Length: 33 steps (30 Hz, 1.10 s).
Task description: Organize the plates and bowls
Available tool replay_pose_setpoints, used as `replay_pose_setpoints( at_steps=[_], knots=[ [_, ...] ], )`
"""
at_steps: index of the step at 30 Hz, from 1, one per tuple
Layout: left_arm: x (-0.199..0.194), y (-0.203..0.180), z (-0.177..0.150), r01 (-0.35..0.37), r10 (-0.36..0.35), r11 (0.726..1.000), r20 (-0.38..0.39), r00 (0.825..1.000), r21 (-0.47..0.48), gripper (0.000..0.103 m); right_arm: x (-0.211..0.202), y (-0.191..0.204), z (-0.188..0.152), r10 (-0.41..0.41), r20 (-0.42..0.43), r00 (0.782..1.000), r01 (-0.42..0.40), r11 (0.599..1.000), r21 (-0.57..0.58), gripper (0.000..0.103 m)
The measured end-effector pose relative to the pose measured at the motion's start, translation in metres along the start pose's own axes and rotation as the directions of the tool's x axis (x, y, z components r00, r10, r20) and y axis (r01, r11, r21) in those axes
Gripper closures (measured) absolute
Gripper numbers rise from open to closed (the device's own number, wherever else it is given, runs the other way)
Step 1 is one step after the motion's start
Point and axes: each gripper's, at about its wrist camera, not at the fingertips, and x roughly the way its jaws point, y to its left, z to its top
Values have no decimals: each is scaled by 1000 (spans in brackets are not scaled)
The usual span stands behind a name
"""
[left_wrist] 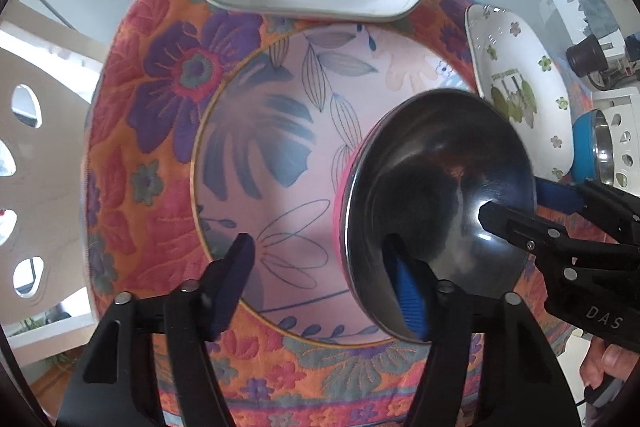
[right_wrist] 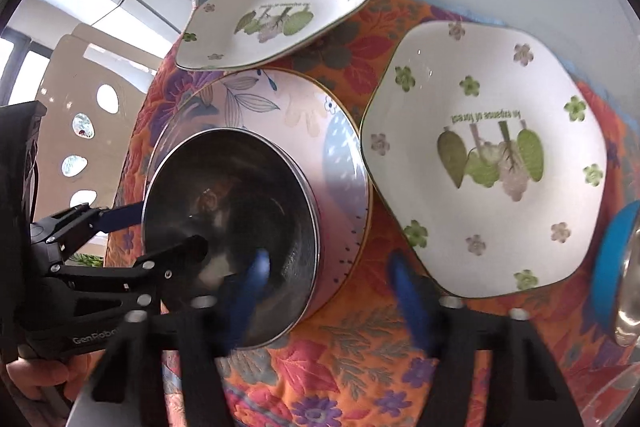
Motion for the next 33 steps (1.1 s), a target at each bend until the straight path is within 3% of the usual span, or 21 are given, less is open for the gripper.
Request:
replay_pose_setpoints(
  at_steps=[2, 5, 8, 14, 26, 31, 33],
  knots=[
    [8, 0, 1, 41, -41, 999, -23, 999, -19, 56, 6, 2, 0, -4, -4, 1000, 4, 1000, 4, 62],
    [10, -8, 3, 79, -80, 997, -14, 997, -17, 70, 6, 1, 1, -11, 24, 1000, 11, 1000, 1, 66],
    [10, -18, 6, 85, -84, 996, -9, 996, 21, 75, 3, -2, 2, 19, 39, 999, -19, 1000, 17, 72],
    [7, -45, 5, 88, -88, 993, -8, 996, 74, 76, -8, -6, 0, 78, 70, 995, -79, 997, 23, 80],
    [-15, -61, 1, 60, -66, 992, 44, 997, 111, 76, -23, -7, -9, 62, 81, 995, -61, 998, -6, 81],
    [-22, -63, -1, 76, -84, 988, 55, 995, 134, 76, -38, -16, -21, 52, 95, 994, -54, 998, 22, 81],
    [-20, -79, 0, 77, -86, 984, 54, 995, 163, 76, -46, -25, -30, 44, 106, 993, -49, 998, 47, 81]
  ],
)
